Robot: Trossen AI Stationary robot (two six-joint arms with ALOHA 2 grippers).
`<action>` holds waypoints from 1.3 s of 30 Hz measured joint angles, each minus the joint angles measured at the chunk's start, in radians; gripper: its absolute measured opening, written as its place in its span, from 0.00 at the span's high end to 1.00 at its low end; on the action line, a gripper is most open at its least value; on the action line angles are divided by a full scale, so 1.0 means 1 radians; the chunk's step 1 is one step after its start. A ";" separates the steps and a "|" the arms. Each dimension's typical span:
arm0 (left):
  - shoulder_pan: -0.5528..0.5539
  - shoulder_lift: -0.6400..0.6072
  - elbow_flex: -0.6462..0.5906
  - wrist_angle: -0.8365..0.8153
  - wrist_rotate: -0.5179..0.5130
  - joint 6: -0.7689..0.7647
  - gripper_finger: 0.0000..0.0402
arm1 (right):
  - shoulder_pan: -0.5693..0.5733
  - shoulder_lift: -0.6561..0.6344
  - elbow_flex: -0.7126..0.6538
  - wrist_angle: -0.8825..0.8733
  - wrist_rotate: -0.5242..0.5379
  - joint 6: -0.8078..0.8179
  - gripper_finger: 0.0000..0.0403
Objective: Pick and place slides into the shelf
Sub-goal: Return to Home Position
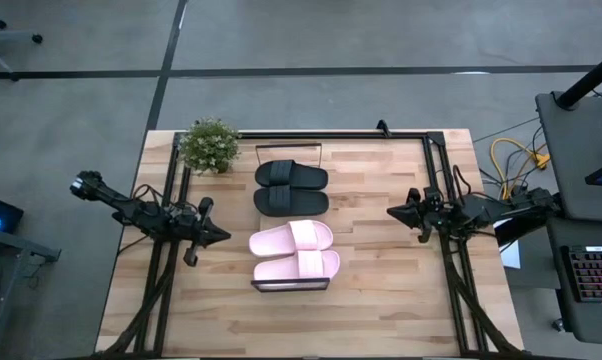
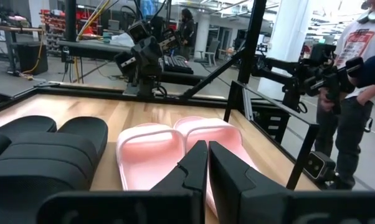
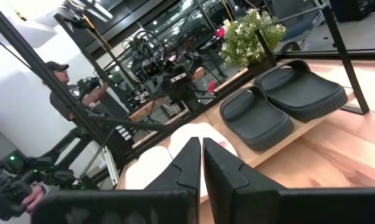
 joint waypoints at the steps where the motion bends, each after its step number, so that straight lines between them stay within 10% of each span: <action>1: 0.000 0.003 0.000 0.000 0.000 0.000 1.00 | 0.000 0.000 0.000 0.000 0.000 0.000 0.98; 39: 0.000 0.033 -0.001 0.002 0.000 -0.008 1.00 | 0.000 0.000 0.000 0.000 0.000 0.001 0.98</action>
